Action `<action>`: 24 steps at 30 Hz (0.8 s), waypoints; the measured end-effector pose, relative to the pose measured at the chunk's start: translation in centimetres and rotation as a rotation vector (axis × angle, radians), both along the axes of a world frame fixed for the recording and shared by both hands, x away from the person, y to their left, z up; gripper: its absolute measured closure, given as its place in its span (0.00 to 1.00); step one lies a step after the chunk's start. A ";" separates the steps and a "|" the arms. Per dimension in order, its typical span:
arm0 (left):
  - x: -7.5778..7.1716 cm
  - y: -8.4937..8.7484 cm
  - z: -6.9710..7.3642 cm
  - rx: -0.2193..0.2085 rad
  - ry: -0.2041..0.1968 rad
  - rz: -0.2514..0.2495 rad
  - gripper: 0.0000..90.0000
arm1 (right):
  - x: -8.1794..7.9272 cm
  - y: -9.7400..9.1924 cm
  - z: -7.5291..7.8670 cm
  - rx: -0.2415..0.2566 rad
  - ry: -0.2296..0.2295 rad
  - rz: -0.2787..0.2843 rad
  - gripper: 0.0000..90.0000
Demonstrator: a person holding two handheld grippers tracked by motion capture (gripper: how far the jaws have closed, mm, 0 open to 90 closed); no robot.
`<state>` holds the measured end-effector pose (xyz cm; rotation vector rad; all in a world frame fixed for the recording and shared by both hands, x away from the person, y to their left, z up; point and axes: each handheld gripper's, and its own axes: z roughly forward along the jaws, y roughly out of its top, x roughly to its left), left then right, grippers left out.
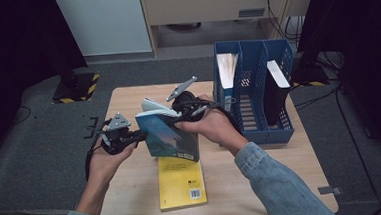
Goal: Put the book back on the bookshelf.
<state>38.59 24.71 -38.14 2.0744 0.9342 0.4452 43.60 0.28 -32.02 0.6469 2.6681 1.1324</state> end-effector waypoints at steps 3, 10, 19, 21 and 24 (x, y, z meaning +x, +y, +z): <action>0.0 0.0 0.0 -0.003 -0.001 0.002 0.88 | 0.2 0.2 0.0 -0.006 0.003 -0.003 0.69; -0.2 0.2 -0.5 -0.046 -0.039 0.032 0.78 | 0.2 0.3 0.0 -0.022 0.014 0.000 0.72; -2.0 1.2 -4.4 0.011 -0.097 0.147 0.52 | 0.2 0.2 -0.1 -0.026 0.016 -0.012 0.79; -2.0 1.6 -5.7 0.029 -0.080 0.173 0.48 | 0.2 0.2 0.0 -0.023 0.018 -0.016 0.80; -1.4 2.3 -7.1 0.116 -0.034 0.199 0.41 | 0.4 0.1 0.0 -0.016 0.025 -0.027 0.80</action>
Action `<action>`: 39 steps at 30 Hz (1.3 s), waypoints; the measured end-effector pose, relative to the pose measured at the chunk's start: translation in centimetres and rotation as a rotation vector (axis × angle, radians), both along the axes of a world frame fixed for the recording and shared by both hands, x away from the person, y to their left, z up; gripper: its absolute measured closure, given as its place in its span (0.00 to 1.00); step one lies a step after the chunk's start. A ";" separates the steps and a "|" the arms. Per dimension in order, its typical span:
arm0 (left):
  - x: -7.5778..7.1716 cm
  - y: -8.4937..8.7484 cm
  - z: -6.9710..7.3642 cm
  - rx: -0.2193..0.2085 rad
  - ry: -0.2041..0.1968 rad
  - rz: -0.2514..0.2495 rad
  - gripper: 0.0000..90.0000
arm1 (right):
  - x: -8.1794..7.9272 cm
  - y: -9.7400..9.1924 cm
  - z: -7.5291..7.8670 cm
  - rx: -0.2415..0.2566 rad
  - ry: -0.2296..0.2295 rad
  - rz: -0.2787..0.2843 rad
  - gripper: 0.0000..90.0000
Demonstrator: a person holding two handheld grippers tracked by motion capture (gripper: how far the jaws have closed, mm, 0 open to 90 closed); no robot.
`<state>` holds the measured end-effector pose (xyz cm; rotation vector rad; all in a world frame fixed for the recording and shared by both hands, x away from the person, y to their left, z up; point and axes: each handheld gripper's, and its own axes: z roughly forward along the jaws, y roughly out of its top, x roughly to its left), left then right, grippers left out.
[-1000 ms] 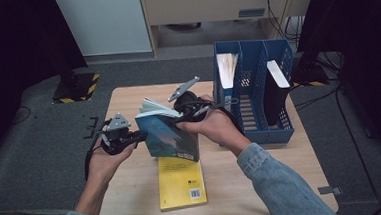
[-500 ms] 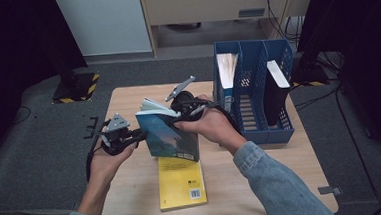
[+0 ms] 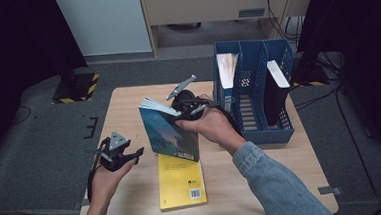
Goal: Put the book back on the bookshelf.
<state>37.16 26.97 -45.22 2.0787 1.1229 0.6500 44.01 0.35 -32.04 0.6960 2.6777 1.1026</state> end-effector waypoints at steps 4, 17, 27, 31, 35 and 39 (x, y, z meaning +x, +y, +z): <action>0.3 0.9 -1.3 0.016 0.026 0.039 0.31 | 0.4 -0.4 0.0 0.019 0.020 -0.028 0.81; 1.1 3.5 -5.0 0.028 0.156 0.107 0.16 | 0.2 -2.7 1.0 0.077 0.065 -0.121 0.81; 1.3 2.4 -6.1 0.061 0.194 0.069 0.11 | -1.4 -4.5 1.7 0.089 0.063 -0.132 0.81; 1.3 2.3 -6.3 0.074 0.203 0.068 0.11 | -1.7 -4.9 1.8 0.096 0.067 -0.137 0.81; 1.4 2.2 -6.6 0.079 0.213 0.062 0.10 | -2.2 -5.4 2.0 0.106 0.058 -0.135 0.81; 1.5 2.1 -6.8 0.076 0.223 0.057 0.09 | -2.5 -5.8 2.0 0.128 0.062 -0.136 0.81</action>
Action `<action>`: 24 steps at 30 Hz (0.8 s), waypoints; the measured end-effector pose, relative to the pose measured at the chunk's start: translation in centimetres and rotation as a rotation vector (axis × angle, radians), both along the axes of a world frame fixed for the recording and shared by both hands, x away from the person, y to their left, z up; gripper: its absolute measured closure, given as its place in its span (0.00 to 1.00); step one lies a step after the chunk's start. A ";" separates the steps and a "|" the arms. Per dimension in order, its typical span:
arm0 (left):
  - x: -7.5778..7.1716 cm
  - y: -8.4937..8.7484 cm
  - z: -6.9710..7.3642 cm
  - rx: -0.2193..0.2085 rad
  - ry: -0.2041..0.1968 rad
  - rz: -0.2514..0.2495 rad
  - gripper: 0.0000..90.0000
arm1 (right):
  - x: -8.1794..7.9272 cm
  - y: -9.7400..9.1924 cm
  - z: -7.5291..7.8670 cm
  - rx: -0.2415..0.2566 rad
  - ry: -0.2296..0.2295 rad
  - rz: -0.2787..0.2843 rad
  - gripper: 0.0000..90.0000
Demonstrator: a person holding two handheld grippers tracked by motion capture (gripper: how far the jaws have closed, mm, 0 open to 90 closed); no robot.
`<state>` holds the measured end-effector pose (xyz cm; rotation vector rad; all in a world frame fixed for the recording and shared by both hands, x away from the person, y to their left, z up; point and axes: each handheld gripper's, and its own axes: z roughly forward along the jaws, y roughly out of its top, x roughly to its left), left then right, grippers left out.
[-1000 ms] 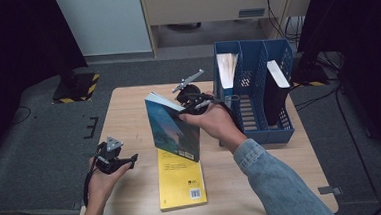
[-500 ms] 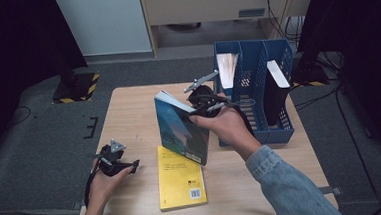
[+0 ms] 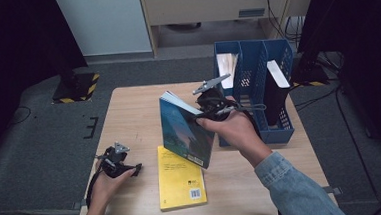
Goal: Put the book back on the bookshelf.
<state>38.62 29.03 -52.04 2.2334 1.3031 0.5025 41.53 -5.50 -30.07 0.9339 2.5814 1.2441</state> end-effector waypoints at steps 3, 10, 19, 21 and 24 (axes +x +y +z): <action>0.0 0.1 -0.1 -0.008 0.001 0.003 0.08 | -0.1 -0.2 -0.1 0.000 0.007 0.000 0.81; 0.0 0.1 -0.3 -0.031 0.013 0.001 0.05 | -0.8 -1.5 -0.6 0.005 0.003 -0.026 0.81; 0.0 0.3 -0.7 -0.058 0.010 0.008 0.01 | -1.7 -4.1 -0.7 0.004 0.018 -0.042 0.81; -0.1 0.2 -0.7 -0.064 0.007 0.009 0.00 | -1.8 -4.3 -0.7 0.003 0.017 -0.046 0.81; -0.2 0.2 -0.8 -0.071 0.000 0.002 0.00 | -2.5 -5.4 -0.9 0.005 0.012 -0.059 0.81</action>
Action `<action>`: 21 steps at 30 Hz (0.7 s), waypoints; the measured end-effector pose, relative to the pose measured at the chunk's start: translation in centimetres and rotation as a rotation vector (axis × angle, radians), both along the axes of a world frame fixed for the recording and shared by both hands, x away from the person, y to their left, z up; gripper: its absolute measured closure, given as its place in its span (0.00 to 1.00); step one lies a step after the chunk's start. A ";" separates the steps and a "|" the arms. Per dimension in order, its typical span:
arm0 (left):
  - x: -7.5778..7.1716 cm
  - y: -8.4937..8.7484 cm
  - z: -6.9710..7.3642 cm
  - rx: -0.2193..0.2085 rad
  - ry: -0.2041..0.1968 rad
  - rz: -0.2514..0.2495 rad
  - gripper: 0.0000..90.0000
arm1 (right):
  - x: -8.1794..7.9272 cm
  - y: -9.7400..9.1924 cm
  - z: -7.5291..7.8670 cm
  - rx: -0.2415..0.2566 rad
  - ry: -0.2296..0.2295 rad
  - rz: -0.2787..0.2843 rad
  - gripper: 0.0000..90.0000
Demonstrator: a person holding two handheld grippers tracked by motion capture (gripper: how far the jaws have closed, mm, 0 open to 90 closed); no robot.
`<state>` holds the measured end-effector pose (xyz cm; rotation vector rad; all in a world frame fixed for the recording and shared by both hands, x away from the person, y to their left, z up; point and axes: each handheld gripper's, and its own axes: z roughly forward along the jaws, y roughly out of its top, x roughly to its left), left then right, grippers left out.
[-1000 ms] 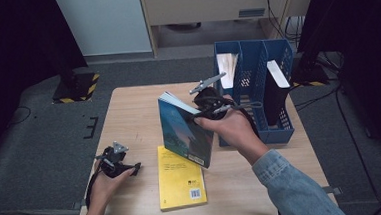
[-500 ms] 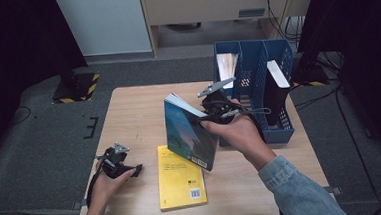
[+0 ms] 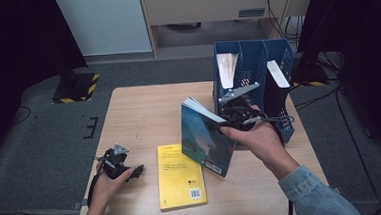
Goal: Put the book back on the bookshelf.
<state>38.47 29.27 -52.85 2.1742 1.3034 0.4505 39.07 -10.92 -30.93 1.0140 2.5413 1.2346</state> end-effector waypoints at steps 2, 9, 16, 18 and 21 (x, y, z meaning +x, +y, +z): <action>-0.1 0.0 -0.1 -0.006 -0.007 0.000 0.00 | -0.4 -0.5 -0.1 0.001 0.001 -0.001 0.81; -0.1 0.0 -0.1 -0.001 -0.005 -0.001 0.00 | -0.9 -2.5 -0.5 0.003 0.013 -0.024 0.81; -0.1 0.0 -0.1 -0.002 -0.008 0.001 0.00 | -1.2 -3.9 -0.5 0.001 0.011 -0.041 0.80; -0.1 0.0 -0.1 -0.002 -0.008 0.002 0.00 | -1.2 -4.3 -0.5 0.000 0.015 -0.046 0.81; -0.1 0.0 -0.1 -0.002 -0.007 0.003 0.00 | -1.4 -4.7 -0.5 -0.003 0.015 -0.049 0.80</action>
